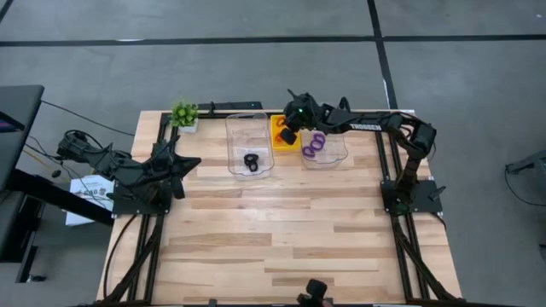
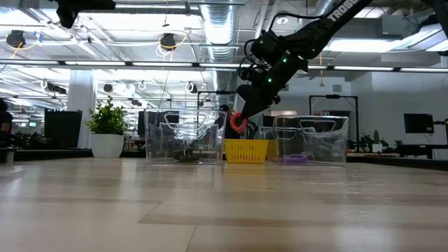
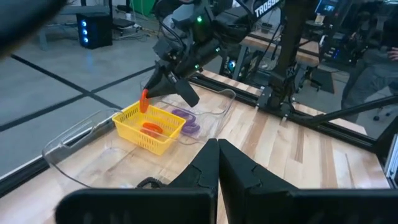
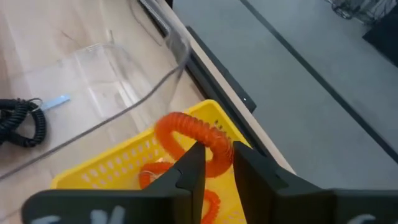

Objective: Sort spring keychains
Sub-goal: Put the orange spring keychain into the yellow bin, then return to Home Position

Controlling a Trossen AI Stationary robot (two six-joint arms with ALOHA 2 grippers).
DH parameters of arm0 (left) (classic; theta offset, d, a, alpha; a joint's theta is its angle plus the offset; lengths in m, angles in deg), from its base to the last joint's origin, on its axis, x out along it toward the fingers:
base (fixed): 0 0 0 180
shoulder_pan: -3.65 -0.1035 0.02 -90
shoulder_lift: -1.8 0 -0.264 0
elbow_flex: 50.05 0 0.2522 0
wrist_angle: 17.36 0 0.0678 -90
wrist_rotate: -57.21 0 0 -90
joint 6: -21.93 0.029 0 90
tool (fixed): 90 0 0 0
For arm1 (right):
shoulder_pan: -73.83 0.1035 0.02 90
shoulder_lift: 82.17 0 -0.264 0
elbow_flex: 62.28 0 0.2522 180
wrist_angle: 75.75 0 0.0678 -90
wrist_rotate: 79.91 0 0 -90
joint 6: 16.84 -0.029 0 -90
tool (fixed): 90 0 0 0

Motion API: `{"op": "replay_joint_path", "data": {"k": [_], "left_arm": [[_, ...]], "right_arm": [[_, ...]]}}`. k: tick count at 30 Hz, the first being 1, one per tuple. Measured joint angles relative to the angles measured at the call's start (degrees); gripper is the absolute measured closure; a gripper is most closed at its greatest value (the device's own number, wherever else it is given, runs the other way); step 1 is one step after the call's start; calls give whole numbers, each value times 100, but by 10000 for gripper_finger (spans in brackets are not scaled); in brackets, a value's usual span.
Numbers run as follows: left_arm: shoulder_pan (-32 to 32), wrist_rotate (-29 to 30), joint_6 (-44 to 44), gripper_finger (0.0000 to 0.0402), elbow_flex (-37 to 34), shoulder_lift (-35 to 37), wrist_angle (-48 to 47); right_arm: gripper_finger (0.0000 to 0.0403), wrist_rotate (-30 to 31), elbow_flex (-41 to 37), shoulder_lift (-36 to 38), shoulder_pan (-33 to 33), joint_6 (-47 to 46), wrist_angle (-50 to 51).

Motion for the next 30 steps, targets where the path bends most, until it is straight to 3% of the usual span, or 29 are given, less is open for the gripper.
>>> {"op": "replay_joint_path", "data": {"k": [16, 20, 24, 30], "left_arm": [[2, 2, 185, 398, 0, 0, 6], [5, -147, 387, 398, -91, 39, 22], [7, -90, 190, 398, -615, 280, 140], [4, 2, -111, 398, -1883, 843, 1601]], "right_arm": [[242, 0, -4, 219, 223, -373, 193], [229, -4, -2, 870, 365, -643, 511], [225, -3, -2, 1805, 558, -612, 994], [229, -3, 0, 3293, 949, -579, 1549]]}}
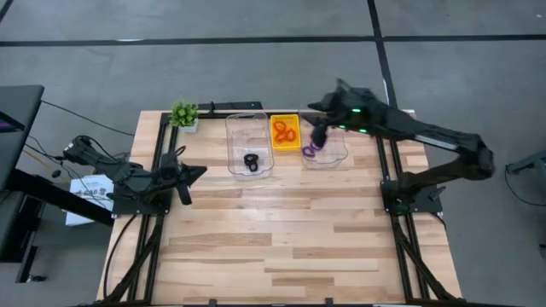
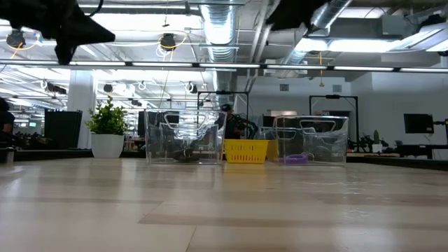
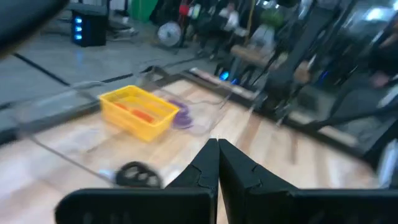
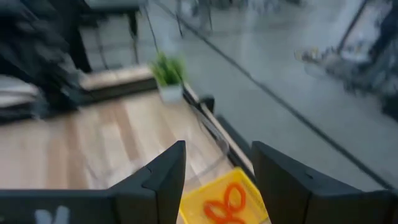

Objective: Sort spring keychains
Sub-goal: Return to Home Position

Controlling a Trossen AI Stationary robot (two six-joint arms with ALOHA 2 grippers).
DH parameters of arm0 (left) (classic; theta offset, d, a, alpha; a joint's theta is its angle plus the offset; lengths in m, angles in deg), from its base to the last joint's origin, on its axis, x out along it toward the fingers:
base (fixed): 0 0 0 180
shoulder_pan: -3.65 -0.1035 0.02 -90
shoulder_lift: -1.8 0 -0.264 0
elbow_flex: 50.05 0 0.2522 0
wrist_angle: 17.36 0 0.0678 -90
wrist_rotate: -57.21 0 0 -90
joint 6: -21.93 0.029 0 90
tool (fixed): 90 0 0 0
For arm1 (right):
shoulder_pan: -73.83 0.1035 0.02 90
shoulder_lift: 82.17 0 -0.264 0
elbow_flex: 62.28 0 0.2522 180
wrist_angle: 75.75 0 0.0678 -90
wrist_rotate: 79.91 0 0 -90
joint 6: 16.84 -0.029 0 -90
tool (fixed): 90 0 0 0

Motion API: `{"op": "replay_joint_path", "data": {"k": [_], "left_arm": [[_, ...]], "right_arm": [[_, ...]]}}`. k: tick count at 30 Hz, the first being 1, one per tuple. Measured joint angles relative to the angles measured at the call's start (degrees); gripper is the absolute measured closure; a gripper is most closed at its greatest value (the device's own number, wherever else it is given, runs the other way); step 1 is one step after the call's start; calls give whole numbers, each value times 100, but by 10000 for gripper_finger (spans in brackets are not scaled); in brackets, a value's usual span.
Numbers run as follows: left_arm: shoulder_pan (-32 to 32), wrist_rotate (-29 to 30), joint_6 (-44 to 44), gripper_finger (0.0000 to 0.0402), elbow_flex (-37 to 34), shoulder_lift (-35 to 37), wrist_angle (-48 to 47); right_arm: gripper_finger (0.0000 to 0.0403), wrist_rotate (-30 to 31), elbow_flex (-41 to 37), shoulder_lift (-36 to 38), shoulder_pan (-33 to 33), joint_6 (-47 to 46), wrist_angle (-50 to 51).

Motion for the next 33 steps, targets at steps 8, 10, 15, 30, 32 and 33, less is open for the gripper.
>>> {"op": "replay_joint_path", "data": {"k": [8, 10, 15, 30, 32, 33], "left_arm": [[-4, -862, -215, 398, -1284, 581, 1635], [-4, -1066, -457, 398, -1501, 722, 1639], [-4, -1287, -313, 398, -1968, 1199, 2233], [-944, -2137, 694, 398, -1962, 1929, 1945], [-1107, -2423, 564, 398, -1962, 1929, 1922], [-1179, -2570, 499, 398, -1962, 1929, 1927]], "right_arm": [[231, 0, 2, 1593, 557, 126, 780], [230, 2, 2, 1889, 661, 100, 1109], [231, 0, 2, 2440, 928, -417, 1760], [233, -665, -985, 3163, 2004, -202, 1744], [234, -1135, -1606, 3373, 2060, -177, 1205], [234, -1350, -2001, 3512, 2085, -205, 808]]}}
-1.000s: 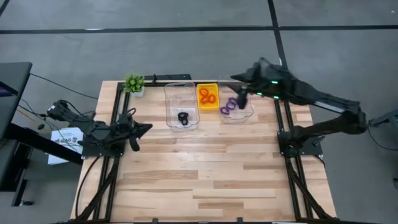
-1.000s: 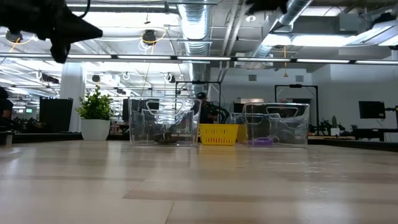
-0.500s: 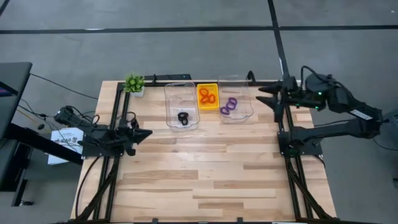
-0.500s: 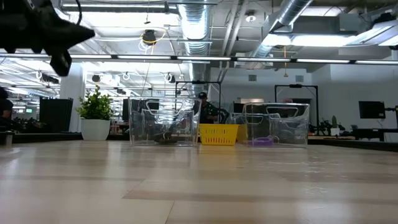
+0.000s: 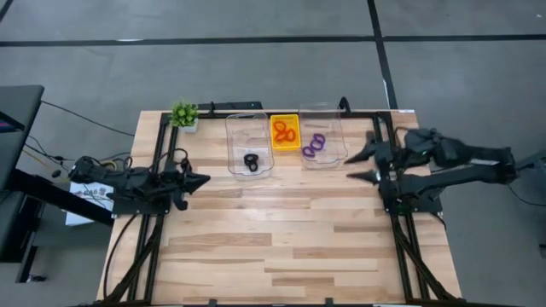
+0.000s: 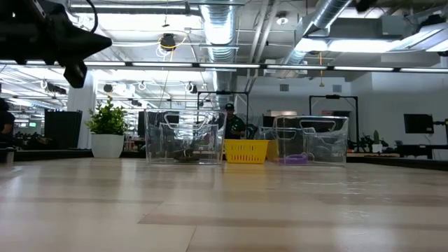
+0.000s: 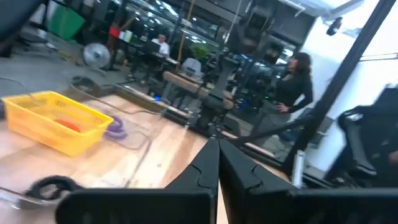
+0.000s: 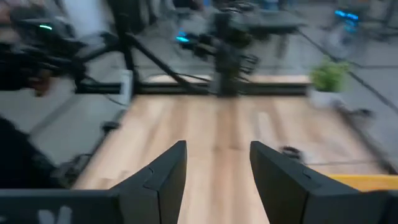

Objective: Sort spring keychains
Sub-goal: Return to Home Position

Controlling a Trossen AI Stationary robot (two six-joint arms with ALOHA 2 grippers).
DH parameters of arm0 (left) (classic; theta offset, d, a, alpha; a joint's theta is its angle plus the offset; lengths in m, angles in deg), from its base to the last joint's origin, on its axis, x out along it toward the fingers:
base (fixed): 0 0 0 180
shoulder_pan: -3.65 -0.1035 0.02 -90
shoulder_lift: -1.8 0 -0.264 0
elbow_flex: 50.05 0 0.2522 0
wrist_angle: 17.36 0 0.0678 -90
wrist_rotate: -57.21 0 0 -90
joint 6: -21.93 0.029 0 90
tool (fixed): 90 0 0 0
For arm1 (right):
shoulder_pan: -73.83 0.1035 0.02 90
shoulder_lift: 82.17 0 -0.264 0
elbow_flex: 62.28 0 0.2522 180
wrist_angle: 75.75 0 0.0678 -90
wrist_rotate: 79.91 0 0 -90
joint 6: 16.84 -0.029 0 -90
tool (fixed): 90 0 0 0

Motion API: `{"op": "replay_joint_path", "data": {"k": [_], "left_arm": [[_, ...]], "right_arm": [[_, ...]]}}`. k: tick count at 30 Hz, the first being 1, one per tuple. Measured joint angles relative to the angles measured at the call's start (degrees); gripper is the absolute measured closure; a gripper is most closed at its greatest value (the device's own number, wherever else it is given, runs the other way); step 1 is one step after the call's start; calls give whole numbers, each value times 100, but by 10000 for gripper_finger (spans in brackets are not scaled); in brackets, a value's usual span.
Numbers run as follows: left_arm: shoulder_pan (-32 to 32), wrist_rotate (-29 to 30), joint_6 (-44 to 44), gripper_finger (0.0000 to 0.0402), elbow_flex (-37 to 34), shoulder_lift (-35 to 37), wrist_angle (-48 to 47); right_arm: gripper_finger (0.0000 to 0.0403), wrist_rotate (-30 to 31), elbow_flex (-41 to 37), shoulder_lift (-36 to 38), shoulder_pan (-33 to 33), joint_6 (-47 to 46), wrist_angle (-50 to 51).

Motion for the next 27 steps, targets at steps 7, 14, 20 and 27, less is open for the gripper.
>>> {"op": "replay_joint_path", "data": {"k": [7, 14, 20, 27], "left_arm": [[-229, -392, -243, 398, 0, 0, 1], [-229, -396, -233, 398, 0, -9, -6], [-235, -378, -235, 398, 0, -368, -48], [-229, -392, -235, 398, 0, -913, -40]], "right_arm": [[232, -307, -2765, 1794, 59, -986, -2319], [231, -291, -3792, 3570, 307, -1309, -2478], [230, -148, -4094, 3216, 470, -1465, -2068], [227, -106, -4426, 3582, 496, -1225, -2426]]}}
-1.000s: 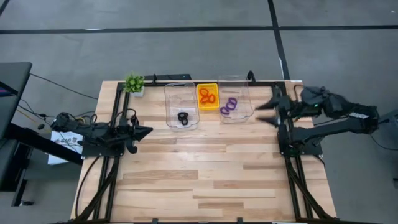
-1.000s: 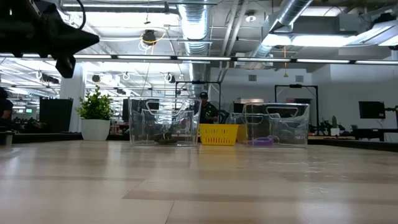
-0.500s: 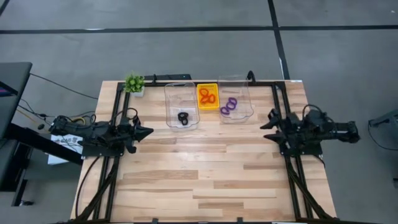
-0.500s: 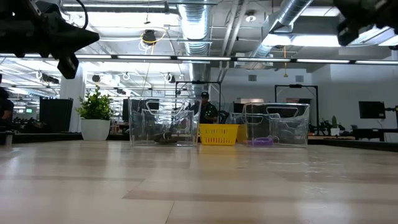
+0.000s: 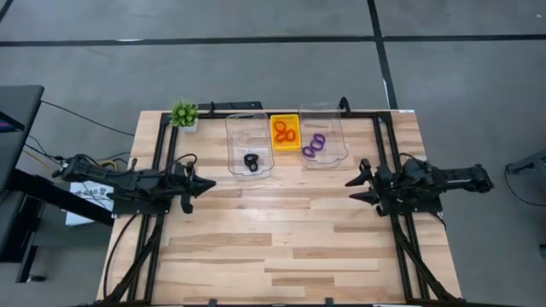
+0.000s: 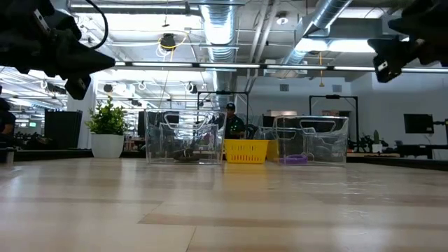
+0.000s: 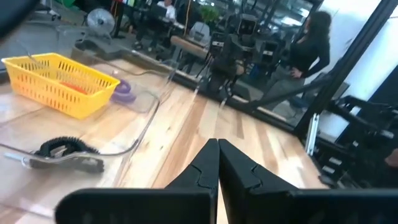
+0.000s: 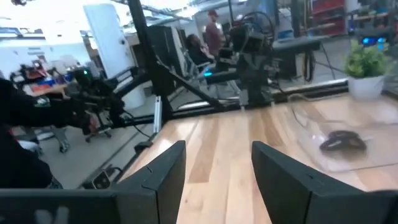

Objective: Sort spring keychains
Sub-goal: Return to Home Position

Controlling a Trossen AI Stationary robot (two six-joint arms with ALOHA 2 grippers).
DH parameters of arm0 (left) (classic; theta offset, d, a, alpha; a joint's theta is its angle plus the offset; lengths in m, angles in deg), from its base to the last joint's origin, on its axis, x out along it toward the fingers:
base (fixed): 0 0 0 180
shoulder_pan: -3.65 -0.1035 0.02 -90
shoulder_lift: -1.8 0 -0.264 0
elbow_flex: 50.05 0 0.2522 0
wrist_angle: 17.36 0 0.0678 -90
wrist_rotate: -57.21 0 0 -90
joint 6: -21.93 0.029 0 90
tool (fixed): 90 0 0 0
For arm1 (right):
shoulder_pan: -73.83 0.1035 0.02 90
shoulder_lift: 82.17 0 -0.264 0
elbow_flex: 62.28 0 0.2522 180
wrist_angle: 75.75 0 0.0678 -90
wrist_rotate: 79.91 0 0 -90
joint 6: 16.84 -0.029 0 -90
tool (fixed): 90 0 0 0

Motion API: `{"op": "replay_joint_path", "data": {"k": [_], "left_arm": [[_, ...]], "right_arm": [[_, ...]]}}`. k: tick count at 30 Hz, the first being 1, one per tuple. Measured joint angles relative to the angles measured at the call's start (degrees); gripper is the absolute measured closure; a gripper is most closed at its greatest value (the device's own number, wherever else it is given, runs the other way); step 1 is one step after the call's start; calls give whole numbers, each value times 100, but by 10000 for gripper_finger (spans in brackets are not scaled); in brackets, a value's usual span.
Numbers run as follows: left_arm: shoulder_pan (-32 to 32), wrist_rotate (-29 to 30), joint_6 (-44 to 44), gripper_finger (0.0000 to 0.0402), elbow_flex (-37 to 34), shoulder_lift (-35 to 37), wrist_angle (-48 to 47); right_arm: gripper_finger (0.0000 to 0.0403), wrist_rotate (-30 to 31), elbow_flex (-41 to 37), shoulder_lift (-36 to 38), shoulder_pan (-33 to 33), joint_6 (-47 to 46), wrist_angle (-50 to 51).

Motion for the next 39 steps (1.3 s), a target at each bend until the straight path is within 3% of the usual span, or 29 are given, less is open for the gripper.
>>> {"op": "replay_joint_path", "data": {"k": [10, 19, 39], "left_arm": [[0, 0, -15, 398, 0, -609, 33], [0, 0, -17, 398, 0, -859, 68], [2, -1, -15, 398, 0, -716, 114]], "right_arm": [[222, 1002, -416, -94, 0, -634, -356], [227, 1012, -416, -94, 0, -636, -358], [225, 1010, -416, -94, 0, -642, -356]]}}
